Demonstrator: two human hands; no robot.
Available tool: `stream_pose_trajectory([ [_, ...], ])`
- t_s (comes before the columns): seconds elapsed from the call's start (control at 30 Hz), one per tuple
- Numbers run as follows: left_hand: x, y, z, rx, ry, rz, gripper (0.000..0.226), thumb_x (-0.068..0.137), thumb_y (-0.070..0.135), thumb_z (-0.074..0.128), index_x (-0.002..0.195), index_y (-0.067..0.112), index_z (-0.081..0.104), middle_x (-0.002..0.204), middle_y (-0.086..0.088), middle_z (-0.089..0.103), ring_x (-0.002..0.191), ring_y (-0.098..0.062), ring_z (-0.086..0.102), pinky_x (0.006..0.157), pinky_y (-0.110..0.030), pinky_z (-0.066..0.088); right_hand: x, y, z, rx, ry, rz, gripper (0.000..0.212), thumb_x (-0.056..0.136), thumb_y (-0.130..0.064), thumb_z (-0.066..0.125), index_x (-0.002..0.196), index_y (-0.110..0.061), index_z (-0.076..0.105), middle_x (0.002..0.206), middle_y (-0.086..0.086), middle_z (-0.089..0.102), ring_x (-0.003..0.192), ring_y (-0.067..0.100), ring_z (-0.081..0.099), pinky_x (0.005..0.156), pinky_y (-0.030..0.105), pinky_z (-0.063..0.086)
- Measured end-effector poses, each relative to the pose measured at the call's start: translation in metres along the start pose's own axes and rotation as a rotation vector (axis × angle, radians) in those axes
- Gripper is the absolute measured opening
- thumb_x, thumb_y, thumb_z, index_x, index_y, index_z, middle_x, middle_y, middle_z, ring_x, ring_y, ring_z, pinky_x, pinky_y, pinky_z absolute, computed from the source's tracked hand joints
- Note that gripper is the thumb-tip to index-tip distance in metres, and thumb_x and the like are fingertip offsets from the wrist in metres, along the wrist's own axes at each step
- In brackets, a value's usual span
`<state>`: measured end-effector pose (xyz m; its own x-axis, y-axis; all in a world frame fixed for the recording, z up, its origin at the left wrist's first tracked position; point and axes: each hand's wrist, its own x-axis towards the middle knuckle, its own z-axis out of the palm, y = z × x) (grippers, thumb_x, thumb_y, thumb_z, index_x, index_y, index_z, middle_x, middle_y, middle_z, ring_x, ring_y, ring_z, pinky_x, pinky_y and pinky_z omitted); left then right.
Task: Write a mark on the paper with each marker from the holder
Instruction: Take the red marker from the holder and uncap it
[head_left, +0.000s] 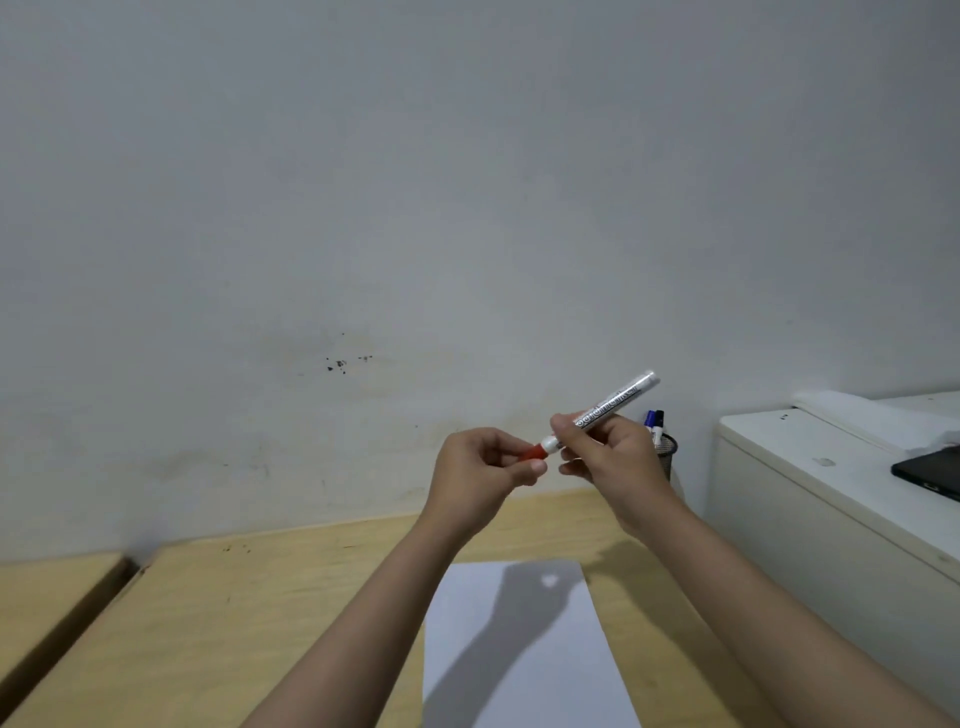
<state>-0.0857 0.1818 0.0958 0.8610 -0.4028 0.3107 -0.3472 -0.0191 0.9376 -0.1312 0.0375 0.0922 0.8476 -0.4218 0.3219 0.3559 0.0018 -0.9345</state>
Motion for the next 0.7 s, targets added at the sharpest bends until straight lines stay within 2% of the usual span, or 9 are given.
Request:
stream_pose_trajectory([
  [0.1,-0.002,-0.004,-0.006,0.053,-0.010,0.022,0.006,0.075,0.006,0.073,0.075,0.013,0.072,0.063,-0.004,0.069,0.059,-0.010,0.068,0.062,-0.020,0.052,0.000,0.000,0.002,-0.005,-0.067,-0.026,0.012,0.084,-0.013,0.066,0.086,-0.002,0.067,0.069,0.005,0.065,0.063,0.013,0.059,0.062,0.022,0.057],
  [0.23,-0.002,-0.012,-0.014,-0.009,-0.097,0.011,0.011,0.085,0.004,0.062,0.079,0.008,0.071,0.062,-0.004,0.068,0.053,-0.009,0.063,0.063,-0.022,0.055,0.000,0.000,0.005,-0.049,-0.163,-0.095,0.005,0.085,-0.007,0.064,0.080,-0.008,0.065,0.072,0.009,0.066,0.065,0.010,0.065,0.070,0.023,0.058],
  [0.4,0.007,-0.034,-0.035,-0.017,-0.081,-0.112,0.012,0.086,0.005,0.062,0.085,0.011,0.072,0.071,-0.003,0.067,0.064,-0.010,0.061,0.067,-0.024,0.052,0.009,0.007,0.000,0.035,-0.084,-0.078,0.004,0.087,-0.010,0.061,0.086,-0.008,0.064,0.079,0.010,0.065,0.070,0.010,0.066,0.068,0.021,0.058],
  [0.5,0.021,-0.062,-0.050,0.148,-0.025,-0.174,0.016,0.086,0.005,0.061,0.093,0.014,0.072,0.083,-0.006,0.068,0.075,-0.016,0.058,0.070,-0.027,0.049,0.010,0.019,-0.003,-0.004,-0.088,-0.053,0.003,0.087,-0.010,0.061,0.085,-0.010,0.065,0.077,0.007,0.066,0.069,0.008,0.068,0.064,0.020,0.057],
  [0.6,0.035,-0.090,-0.059,0.403,0.039,-0.211,0.017,0.084,0.009,0.063,0.099,0.012,0.071,0.085,-0.002,0.069,0.077,-0.014,0.058,0.063,-0.020,0.044,0.008,0.038,-0.002,-0.077,-0.126,-0.033,0.007,0.086,-0.008,0.063,0.082,-0.012,0.066,0.075,0.005,0.067,0.070,0.008,0.068,0.064,0.021,0.058],
  [0.7,0.046,-0.115,-0.063,0.595,0.052,-0.245,0.011,0.076,0.008,0.070,0.087,0.008,0.067,0.081,-0.004,0.066,0.076,-0.017,0.058,0.053,-0.016,0.039,0.008,0.055,0.001,-0.139,-0.138,-0.029,0.008,0.085,-0.007,0.065,0.081,-0.013,0.067,0.074,0.002,0.067,0.068,0.005,0.066,0.064,0.023,0.058],
])
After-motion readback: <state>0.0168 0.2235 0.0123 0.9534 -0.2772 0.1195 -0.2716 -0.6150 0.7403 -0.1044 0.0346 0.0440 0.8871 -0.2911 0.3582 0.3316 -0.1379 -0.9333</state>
